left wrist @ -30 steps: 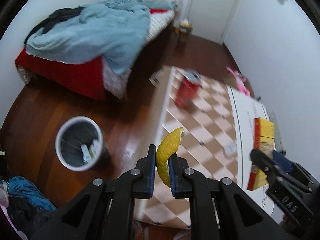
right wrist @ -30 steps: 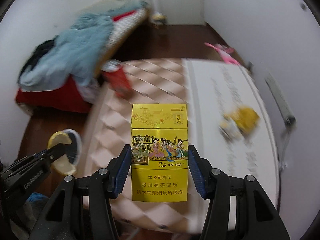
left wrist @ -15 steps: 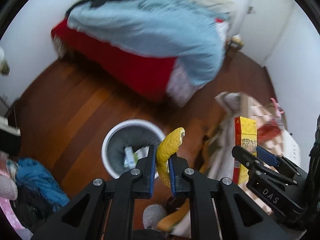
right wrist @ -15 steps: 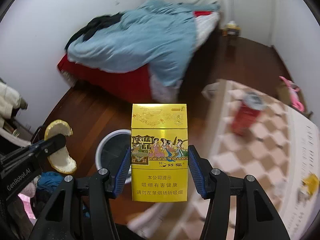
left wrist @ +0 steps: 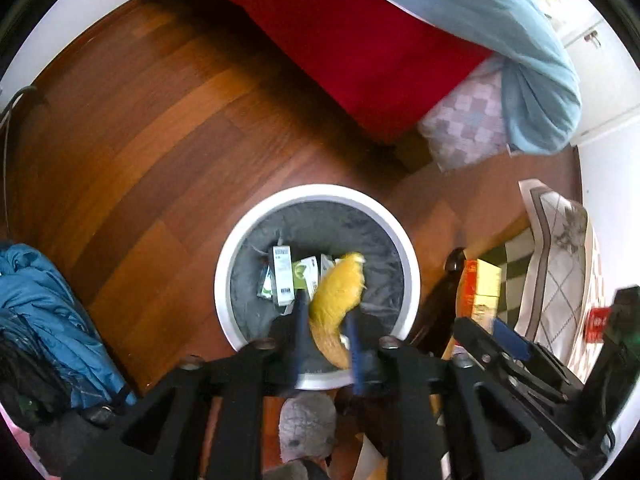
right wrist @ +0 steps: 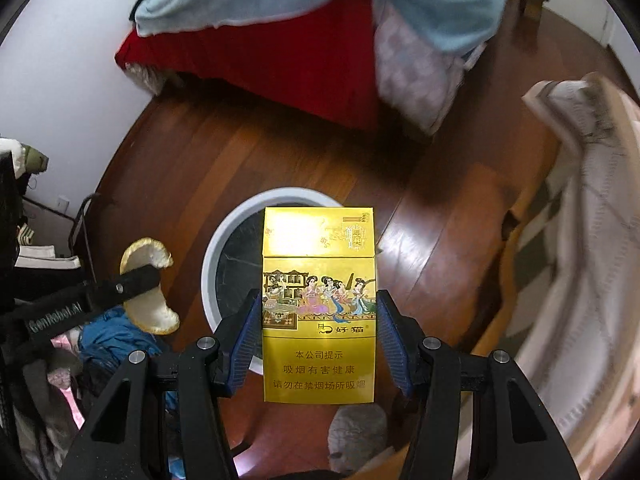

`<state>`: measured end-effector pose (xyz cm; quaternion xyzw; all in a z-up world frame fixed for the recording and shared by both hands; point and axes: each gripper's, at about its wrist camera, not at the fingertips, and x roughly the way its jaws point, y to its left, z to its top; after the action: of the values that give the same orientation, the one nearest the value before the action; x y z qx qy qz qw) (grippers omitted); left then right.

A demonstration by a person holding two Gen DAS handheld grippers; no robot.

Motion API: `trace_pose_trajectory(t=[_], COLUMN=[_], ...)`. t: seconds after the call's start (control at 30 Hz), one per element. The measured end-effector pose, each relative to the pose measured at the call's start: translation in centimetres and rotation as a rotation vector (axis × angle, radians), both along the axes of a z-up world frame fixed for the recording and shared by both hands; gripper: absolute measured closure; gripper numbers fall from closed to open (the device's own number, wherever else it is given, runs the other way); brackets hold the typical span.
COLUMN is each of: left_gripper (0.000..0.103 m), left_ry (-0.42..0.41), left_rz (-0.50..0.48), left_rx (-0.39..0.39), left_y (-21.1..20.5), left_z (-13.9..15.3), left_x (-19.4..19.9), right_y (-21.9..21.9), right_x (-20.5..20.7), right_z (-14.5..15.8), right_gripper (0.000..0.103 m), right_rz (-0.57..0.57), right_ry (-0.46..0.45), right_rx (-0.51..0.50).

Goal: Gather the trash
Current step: 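Carry the peel and pack over the white bin and open both tools, then move both tools back toward the table over the snack wrapper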

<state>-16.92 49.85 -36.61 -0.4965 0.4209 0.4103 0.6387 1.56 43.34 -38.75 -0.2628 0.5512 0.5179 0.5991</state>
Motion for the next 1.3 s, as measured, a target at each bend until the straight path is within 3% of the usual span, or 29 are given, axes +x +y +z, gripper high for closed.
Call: trace_pose_trajectory(t=[0.03,0.07,0.1,0.17,0.2,0.23,0.37,0.6,0.7,0.77,0.97,1.3], left_gripper=[0.024,0.007,0.000,0.000,0.000,0.000,0.000,0.000,0.000,0.000,0.000,0.000], left_ry=[0.002,0.014,0.025,0.065,0.085,0.104,0.193,0.291,0.324,0.321,0.317,0.231], left_rz=[0.017,0.036,0.050,0.065,0.070,0.077,0.079,0.036,0.019,0.014,0.000,-0.015], left_rx=[0.007,0.018,0.030,0.039,0.046,0.065,0.147,0.215,0.240,0.255,0.294,0.401], left_y=[0.2,0.2,0.1,-0.4,-0.7,-1.1,-3.1,-6.2,-7.2,-7.9,-10.2,-16.0], left_z=[-0.1,-0.1,-0.1,-0.3,-0.4,-0.3,0.5,1.7,2.4,3.3,6.6,15.7], left_x=[-0.5,-1.0,-1.3,-2.0,-2.3,-2.6,-3.2,-2.5,-1.9,-2.0,-2.3,-3.4], right_y=[0.7,1.3,1.8,2.8,3.0,3.0,2.2,-0.8,-2.2,-3.0,-5.8,-12.1], right_x=[0.0,-0.1,-0.2,0.0,0.2,0.4,0.5,-0.2,-0.7,-1.1,-1.5,-2.4], right_z=[-0.7,-1.2,-1.6,-2.6,-3.1,-3.3,-3.4,-2.3,-1.1,-0.2,3.3,12.9], right_gripper=[0.045,0.045,0.045,0.042,0.032,0.001,0.000,0.000,0.000,0.000,0.000,0.000], right_rz=[0.011,0.018,0.022,0.020,0.019,0.012,0.018,0.045,0.054,0.064,0.055,0.021], right_ry=[0.011,0.023,0.038,0.076,0.087,0.090,0.047,-0.011,-0.094,-0.154,-0.212,-0.230], right_rx=[-0.002,-0.007,-0.012,-0.014,-0.020,-0.022,-0.020,-0.032,-0.036,-0.047,-0.015,0.127])
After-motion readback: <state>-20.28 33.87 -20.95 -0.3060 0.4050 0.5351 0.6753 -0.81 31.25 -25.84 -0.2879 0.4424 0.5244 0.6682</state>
